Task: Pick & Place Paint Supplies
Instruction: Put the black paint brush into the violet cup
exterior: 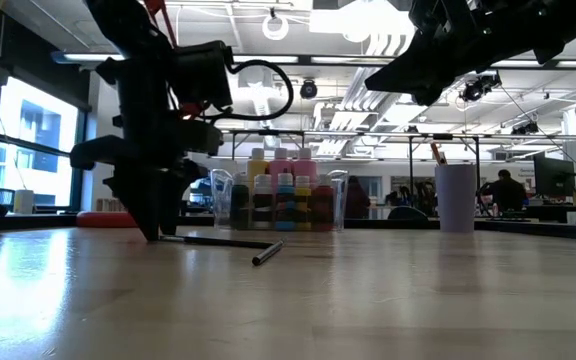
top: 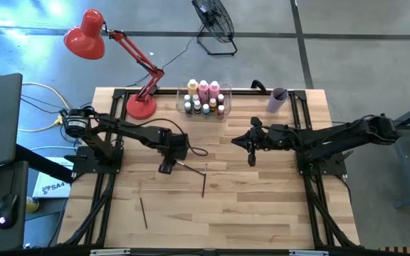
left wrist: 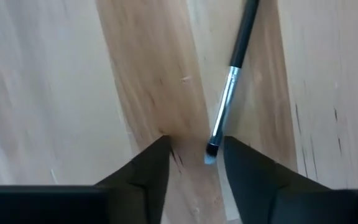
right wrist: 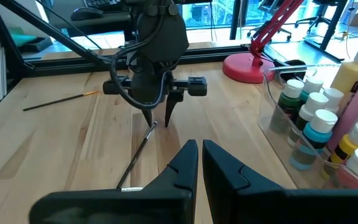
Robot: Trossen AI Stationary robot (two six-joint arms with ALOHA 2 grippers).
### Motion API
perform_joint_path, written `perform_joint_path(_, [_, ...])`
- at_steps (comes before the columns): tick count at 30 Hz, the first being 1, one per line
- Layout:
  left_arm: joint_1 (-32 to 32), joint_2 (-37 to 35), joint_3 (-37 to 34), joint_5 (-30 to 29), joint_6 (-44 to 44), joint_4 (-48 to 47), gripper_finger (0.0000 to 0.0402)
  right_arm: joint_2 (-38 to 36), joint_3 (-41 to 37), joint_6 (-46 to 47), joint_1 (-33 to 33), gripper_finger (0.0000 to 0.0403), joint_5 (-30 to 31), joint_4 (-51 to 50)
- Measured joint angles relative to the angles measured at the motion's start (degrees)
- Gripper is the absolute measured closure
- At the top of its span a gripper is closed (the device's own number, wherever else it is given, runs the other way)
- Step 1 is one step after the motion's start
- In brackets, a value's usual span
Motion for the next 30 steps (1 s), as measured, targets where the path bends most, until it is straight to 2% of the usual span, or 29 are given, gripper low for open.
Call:
perform_joint_path(13, [-0.01,0.07,0.02,-0.04,-1.26,0.57,0.0391,0.0,0.0,0.0,0.0,0.0388,-0.02,0.02])
perform_joint_path(18, [-0.01,0.09,0.04,-0.4,0.58,0.19,0.0397,0.0,0.0,0.0,0.0,0.0388,-0.02,0.02])
perform_joint_path(23, [-0.1,-0.46,0.96,-4.18,2.67,-1.33,0.04,0.0,0.0,0.0,0.0,0.0388,-0.02,0.02])
perform_joint_path(30, [-0.05,-1.01,11.62,-10.4,3.28,-14.12,0.0401,-0.02,0.0,-0.28,0.0,0.0388,-0.04,0.04])
